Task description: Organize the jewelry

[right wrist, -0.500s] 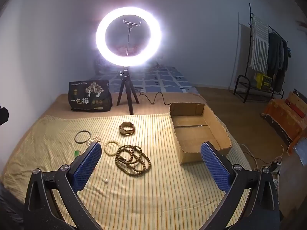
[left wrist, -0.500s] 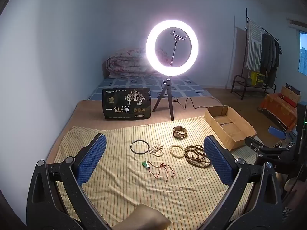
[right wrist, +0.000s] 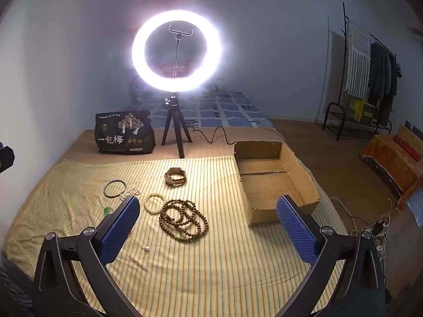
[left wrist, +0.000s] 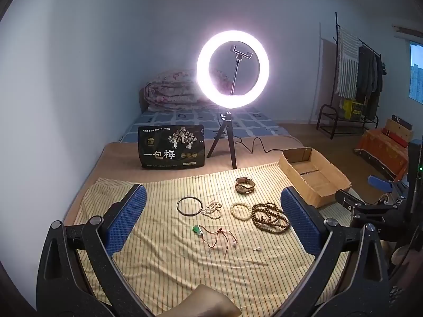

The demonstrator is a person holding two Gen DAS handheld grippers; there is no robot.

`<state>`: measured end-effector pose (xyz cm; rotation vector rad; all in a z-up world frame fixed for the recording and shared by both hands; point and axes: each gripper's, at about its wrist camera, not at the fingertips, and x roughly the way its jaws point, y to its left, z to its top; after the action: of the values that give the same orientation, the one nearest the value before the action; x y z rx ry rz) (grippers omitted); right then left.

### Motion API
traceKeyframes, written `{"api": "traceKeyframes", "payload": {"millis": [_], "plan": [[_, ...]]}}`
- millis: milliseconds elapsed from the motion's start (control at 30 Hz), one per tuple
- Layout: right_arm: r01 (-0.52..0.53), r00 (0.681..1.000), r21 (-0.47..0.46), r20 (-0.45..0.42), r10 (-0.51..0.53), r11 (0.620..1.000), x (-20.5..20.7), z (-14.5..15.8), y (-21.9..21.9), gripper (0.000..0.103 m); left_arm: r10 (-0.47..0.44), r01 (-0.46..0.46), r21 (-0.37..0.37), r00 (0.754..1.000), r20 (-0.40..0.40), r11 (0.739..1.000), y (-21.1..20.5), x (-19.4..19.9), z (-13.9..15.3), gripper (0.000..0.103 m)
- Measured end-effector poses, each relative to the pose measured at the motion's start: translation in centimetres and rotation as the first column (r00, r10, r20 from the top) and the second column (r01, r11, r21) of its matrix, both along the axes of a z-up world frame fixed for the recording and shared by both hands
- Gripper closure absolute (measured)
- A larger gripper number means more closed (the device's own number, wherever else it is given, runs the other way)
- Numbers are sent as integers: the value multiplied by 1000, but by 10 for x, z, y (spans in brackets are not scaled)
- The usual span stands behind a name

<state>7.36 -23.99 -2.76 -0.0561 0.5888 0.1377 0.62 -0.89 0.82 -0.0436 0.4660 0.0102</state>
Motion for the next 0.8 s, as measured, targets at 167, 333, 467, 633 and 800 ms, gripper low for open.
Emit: {"api": "traceKeyframes", "payload": {"millis": [167, 333, 467, 633, 800], "plan": [[-1, 1000, 2, -3, 1, 1000, -1, 3, 0, 0, -15, 15, -6, 1000, 16, 1000, 1, -8, 0, 0], [-4, 1000, 5, -8, 4, 1000, -1, 3, 0, 0, -15, 15, -7, 1000, 20, 1000, 2, -10, 1, 0], [-6, 1000, 6, -9, 7, 1000, -1, 3, 0, 0, -14, 14, -6, 1000, 22, 1000, 1, -9, 2, 0], [-10, 1000, 6, -13, 10, 1000, -1, 3, 0, 0, -15, 15, -6, 1000, 25, 1000, 0, -11, 2, 0], [-9, 1000, 7, -15, 9, 1000, -1, 2, 0, 0, -18, 18, -5, 999, 26, 1000, 0, -11, 4, 0]]}}
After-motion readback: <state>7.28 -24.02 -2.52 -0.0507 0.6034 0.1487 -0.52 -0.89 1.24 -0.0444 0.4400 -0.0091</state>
